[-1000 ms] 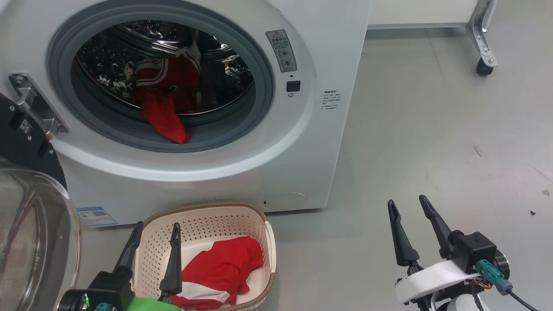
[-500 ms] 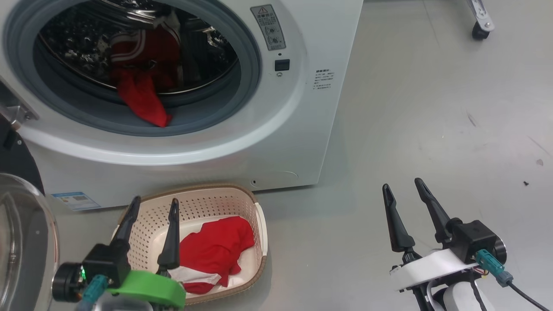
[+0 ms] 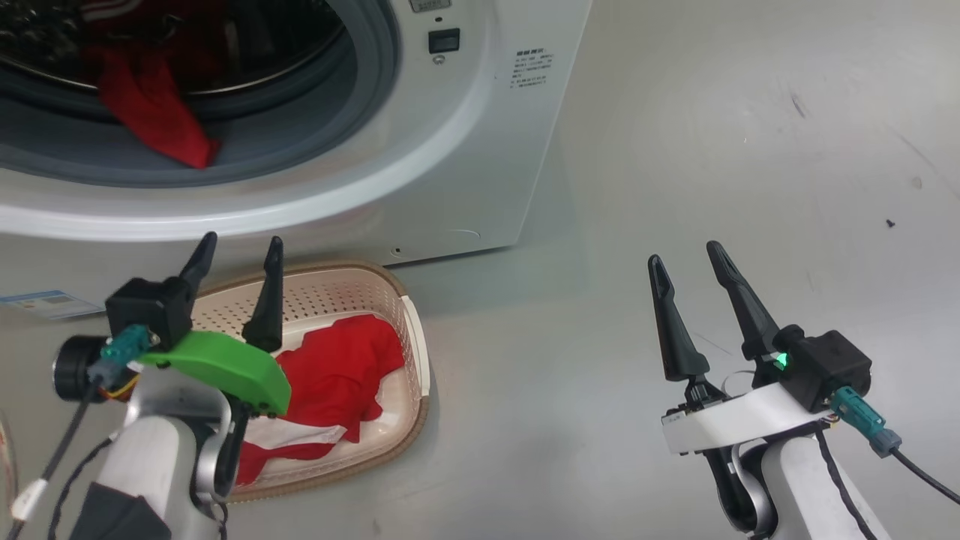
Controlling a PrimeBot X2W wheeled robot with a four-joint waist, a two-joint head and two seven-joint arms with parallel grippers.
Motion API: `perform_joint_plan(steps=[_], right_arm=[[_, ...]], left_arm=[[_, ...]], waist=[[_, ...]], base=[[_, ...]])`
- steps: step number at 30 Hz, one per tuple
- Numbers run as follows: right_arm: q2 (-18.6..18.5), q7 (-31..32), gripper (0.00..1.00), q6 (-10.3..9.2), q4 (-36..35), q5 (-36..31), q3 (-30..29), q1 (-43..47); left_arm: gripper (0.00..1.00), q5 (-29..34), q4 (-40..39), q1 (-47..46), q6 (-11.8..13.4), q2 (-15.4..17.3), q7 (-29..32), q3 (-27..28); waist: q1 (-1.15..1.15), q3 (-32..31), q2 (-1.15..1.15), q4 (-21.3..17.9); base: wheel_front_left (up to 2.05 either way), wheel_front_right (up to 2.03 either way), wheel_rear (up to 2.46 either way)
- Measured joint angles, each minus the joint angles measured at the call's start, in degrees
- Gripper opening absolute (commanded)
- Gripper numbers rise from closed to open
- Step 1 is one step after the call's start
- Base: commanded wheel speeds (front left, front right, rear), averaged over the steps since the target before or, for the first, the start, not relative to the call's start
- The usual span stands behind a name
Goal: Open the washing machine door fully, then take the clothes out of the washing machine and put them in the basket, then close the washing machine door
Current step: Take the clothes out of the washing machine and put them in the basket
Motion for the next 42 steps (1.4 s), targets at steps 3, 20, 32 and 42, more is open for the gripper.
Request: perform_joint_plan(steps=[3,20,32,42], right_arm=[[0.00,0.00,1.00,-0.02,-0.60,0.98,0.46,-1.49],[-0.02,0.00,1.00,-1.54,-2.19,7.16,3.16,-8.02],[-0.01,0.00,1.00,-2.57,-2.30,9.73,4.87,-10.44],[-0.01,0.00,1.00,-3.09,-2.05,10.68,5.88,-10.91]], left_arm=[[1.00,-0.52,1.99,-3.78,-0.46,1.29,2.46,0.67],[1.00,1.46,8.83,-24.34,-1.56,10.89,15.24,3.54],[1.00,6.72,12.39,-35.70,-1.34,18.01,17.71,5.45],[1.00,7.72,19.45,-36.47,0.43,19.61,20.08,6.64]], waist=[[0.00,2.30,0.00,-1.08],[0.01,12.66,0.00,-8.42],[0.01,16.68,0.00,-12.14],[0.01,16.78,0.00,-13.78]], base=[[0.00,0.00,0.00],[0.00,0.00,0.00],[0.00,0.00,0.00],[0.00,0.00,0.00]])
